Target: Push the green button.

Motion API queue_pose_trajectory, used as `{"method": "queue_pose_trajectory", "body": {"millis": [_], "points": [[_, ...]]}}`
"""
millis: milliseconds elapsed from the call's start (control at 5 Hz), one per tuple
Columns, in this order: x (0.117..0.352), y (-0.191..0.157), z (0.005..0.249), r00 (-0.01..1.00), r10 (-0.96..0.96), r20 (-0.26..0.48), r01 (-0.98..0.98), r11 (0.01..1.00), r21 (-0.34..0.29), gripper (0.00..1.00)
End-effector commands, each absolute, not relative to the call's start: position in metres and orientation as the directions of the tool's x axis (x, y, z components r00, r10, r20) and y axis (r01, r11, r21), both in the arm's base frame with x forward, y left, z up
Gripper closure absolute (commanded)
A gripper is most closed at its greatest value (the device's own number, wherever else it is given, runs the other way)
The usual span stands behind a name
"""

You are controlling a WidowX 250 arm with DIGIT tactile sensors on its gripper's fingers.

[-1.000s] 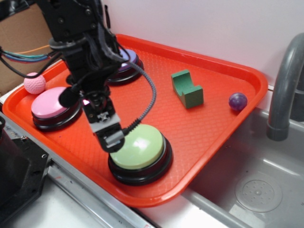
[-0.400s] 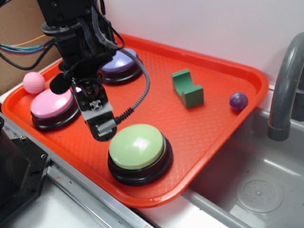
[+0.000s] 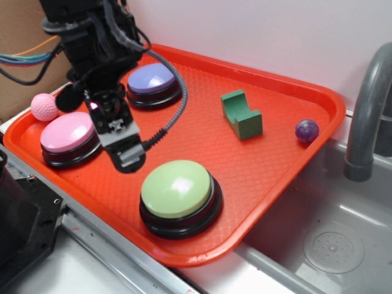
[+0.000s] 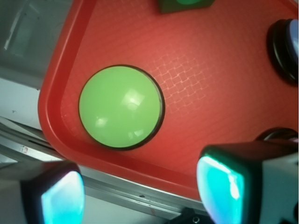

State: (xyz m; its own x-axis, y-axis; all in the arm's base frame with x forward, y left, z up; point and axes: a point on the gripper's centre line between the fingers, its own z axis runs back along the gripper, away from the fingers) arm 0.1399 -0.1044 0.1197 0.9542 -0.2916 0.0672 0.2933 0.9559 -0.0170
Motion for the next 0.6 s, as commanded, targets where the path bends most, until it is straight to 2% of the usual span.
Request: {"method": "queue_pose_trajectory", "body": {"millis": [0,400], "points": [[0.137,-0.1127,0.1418,0.956,-0.266,0.126,0.272,0.962,-0.029,0.0],[0.1285,-0.1168,0.1506,0.959,-0.257,0.121,0.261,0.965,-0.02,0.0]]}}
